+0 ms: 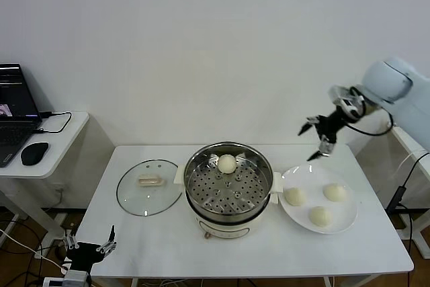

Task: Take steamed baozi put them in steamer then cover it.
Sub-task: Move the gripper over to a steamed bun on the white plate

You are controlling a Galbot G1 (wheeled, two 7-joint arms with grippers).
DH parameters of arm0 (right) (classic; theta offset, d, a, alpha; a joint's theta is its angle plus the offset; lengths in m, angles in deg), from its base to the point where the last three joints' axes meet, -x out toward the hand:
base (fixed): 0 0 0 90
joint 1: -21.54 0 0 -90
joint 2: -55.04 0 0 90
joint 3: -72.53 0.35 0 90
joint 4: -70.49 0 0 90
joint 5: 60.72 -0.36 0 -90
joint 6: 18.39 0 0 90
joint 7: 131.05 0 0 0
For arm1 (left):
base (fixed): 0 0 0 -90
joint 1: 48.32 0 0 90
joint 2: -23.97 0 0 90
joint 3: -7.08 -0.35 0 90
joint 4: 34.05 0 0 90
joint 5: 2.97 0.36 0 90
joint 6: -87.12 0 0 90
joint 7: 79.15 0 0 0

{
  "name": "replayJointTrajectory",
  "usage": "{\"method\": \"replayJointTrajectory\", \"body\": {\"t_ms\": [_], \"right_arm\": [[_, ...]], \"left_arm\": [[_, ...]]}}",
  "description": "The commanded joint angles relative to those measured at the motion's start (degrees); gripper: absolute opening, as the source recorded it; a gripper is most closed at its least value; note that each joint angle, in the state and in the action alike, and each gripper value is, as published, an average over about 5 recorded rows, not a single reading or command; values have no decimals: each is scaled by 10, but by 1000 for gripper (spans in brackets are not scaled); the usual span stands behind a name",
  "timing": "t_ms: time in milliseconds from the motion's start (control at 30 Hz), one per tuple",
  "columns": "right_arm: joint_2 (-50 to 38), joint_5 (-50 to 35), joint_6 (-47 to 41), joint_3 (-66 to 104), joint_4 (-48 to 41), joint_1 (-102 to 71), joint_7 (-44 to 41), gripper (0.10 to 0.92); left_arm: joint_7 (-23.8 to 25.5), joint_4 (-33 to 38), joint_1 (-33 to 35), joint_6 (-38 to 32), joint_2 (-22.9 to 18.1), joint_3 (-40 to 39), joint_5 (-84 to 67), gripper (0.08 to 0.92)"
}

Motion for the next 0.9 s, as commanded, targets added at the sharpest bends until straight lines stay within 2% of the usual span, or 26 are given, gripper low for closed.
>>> {"method": "replayJointTrajectory", "body": {"t_ms": [33, 367, 900], "right_arm": [[-58, 53, -59, 65, 31, -112, 5, 823], [-6, 123, -34, 93, -5, -201, 37, 823], [146, 209, 28, 90, -117, -209, 73, 823]], "left_arm": [[0, 3, 0, 1, 0, -1, 0, 823], [1, 2, 0, 3, -6, -3, 2, 823], [1, -21, -5, 4, -4, 1, 1, 823]]}}
